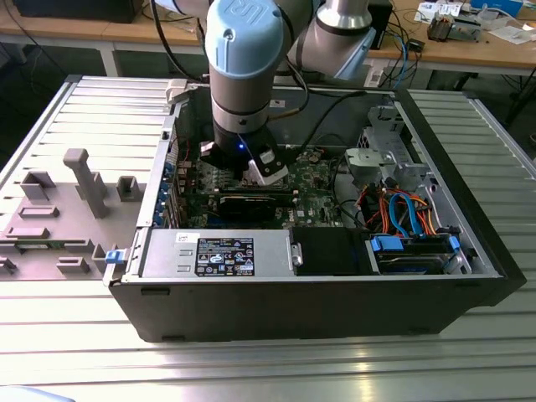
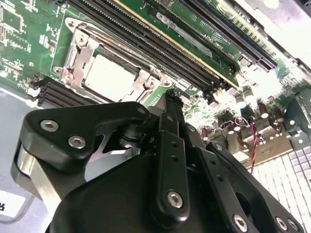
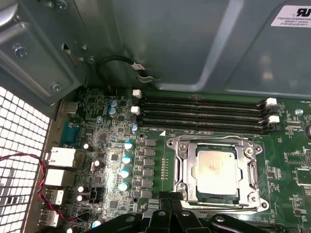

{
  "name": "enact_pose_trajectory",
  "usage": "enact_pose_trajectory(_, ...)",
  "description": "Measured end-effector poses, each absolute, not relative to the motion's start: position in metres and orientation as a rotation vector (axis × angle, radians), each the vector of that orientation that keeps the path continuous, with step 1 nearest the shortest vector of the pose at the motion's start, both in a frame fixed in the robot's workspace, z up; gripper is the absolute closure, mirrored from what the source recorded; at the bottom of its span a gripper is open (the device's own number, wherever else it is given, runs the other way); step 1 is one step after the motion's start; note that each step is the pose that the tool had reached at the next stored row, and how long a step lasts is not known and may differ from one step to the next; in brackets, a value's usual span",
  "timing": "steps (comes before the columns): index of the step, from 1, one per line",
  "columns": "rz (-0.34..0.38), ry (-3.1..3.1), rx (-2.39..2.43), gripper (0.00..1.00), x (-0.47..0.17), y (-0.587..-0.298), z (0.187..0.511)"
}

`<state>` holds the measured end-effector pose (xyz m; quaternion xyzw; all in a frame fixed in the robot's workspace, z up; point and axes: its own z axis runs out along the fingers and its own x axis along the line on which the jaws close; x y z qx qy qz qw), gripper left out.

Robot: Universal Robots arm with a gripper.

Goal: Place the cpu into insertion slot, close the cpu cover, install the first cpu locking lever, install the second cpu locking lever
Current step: 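Install the second cpu locking lever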

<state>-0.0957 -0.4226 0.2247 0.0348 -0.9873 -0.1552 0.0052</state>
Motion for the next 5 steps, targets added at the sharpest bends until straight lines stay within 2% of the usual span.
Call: enact_pose_trajectory(5, -0.488, -3.091, 0.108, 0.89, -0.0958, -0.4226, 0.2248)
